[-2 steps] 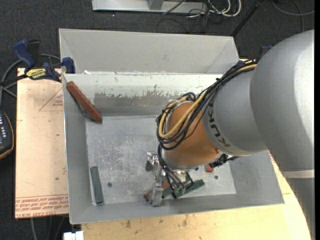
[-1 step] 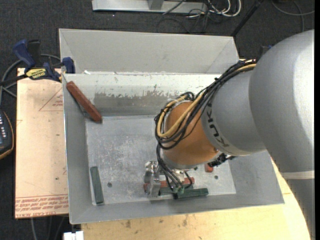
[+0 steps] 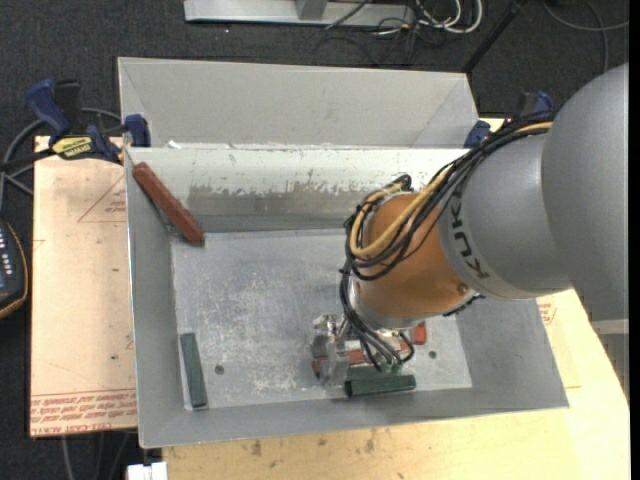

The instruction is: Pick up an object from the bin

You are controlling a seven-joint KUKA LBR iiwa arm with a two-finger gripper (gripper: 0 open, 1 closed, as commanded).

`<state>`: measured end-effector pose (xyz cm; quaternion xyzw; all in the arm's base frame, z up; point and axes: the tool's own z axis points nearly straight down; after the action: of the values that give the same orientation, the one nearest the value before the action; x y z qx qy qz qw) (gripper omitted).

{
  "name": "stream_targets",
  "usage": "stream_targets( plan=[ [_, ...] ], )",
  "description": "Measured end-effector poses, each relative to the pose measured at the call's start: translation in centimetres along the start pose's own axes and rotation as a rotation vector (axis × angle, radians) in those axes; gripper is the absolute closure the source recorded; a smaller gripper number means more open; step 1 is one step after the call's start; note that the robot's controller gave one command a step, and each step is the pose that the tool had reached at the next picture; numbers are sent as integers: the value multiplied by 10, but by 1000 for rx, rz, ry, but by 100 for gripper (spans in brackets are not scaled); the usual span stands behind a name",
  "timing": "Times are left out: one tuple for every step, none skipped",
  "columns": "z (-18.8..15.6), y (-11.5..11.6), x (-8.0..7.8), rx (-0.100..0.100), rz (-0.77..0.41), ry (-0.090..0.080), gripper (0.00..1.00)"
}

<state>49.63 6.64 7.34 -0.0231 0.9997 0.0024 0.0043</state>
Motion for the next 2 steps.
stream_targets(
  plan=[
    [-47,52,-2,0,-89,2,100],
    [-45,49,-1,3,-82,7,0]
  ],
)
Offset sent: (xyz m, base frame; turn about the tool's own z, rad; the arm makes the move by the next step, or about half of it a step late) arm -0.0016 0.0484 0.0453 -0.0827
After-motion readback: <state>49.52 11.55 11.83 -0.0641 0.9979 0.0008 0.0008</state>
